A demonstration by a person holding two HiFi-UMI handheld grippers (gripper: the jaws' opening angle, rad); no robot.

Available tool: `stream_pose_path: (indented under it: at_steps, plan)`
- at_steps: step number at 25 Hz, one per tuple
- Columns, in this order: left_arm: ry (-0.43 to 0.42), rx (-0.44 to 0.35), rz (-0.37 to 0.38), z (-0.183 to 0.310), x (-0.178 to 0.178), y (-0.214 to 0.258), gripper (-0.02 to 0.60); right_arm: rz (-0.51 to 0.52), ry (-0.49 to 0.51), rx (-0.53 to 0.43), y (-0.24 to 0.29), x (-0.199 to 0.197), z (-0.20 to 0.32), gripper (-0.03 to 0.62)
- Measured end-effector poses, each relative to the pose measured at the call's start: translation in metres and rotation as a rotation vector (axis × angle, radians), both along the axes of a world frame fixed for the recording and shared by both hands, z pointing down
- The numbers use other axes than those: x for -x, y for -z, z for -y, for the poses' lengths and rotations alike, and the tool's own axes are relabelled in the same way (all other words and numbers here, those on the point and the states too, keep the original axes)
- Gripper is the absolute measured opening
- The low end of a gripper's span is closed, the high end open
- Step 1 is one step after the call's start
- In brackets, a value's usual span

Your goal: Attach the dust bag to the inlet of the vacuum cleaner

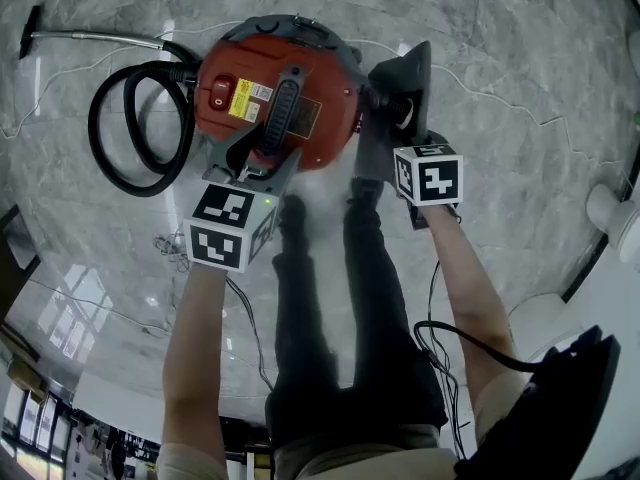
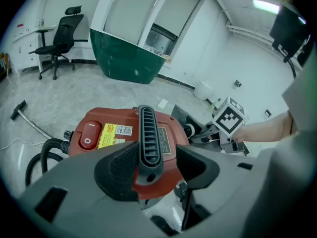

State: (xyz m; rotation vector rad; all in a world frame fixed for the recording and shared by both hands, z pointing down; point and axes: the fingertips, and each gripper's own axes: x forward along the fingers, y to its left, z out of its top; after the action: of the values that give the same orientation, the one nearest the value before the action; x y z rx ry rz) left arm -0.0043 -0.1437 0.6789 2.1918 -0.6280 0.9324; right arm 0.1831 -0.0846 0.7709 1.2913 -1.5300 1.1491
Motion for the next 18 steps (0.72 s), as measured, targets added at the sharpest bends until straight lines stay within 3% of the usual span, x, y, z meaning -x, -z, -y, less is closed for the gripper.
stream_pose_path:
  at_steps: [7,12,18]
  plan:
    - [-0.037,-0.03,0.037,-0.0032,-0.0007,-0.0024,0.214,-0.051,0.026,-0.01,0.0002,-0.0024,0.0029,0.048]
    - [0.031,-0.011,0.006,-0.0008,-0.0016,-0.0018,0.216,-0.062,0.057,-0.016,0.0008,0.0036,0.001,0.048]
    - [0.036,-0.013,0.003,-0.0012,-0.0035,-0.0022,0.218,-0.087,0.093,-0.022,0.0009,0.0036,0.0013,0.048]
